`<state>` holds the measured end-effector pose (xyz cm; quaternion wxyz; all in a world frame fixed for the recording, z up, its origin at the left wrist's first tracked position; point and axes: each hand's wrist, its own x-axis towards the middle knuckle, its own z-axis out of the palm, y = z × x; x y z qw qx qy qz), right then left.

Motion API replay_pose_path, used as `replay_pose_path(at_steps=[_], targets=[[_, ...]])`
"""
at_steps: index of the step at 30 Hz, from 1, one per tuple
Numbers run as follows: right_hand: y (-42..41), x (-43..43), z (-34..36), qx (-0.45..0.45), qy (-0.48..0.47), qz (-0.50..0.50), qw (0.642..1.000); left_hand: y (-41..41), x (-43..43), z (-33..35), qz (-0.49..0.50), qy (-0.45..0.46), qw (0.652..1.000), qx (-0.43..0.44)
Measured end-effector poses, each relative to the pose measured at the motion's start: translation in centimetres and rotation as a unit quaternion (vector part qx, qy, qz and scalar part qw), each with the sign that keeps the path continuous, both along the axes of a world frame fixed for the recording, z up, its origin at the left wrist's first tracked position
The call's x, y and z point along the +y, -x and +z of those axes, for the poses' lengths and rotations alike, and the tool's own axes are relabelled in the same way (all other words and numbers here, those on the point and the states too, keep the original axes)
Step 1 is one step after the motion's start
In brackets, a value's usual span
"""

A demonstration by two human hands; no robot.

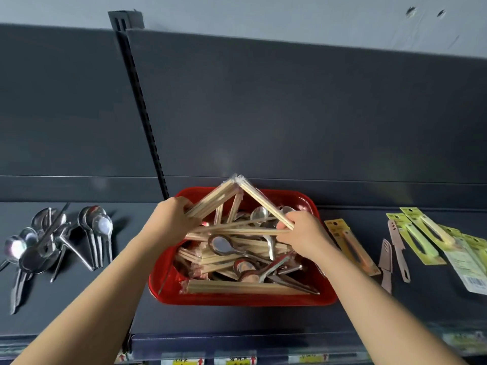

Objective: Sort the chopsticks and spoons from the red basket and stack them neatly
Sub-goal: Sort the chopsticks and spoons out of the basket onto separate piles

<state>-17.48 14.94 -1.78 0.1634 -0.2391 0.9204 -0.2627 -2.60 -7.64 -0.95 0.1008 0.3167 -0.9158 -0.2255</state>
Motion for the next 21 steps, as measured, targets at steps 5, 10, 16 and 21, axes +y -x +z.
replay_pose_path(at_steps=[5, 10, 16, 21], targets=[[1.2, 0.0, 0.5, 0.035, 0.006, -0.029, 0.999, -0.8, -1.0, -0.2, -0.011, -0.024, 0.999, -0.046], [1.5, 0.2, 0.1, 0.034, 0.028, -0.038, 0.998, -0.8, -1.1, -0.1, -0.029, -0.049, 0.995, -0.076], [0.8, -1.3, 0.0, 0.024, 0.042, -0.002, 0.999, -1.0, -0.6, 0.7, -0.034, -0.086, 0.994, -0.066], [0.2, -4.8, -0.3, 0.041, 0.011, 0.020, 0.999, -1.6, -0.3, 1.7, -0.047, -0.090, 0.995, -0.010]])
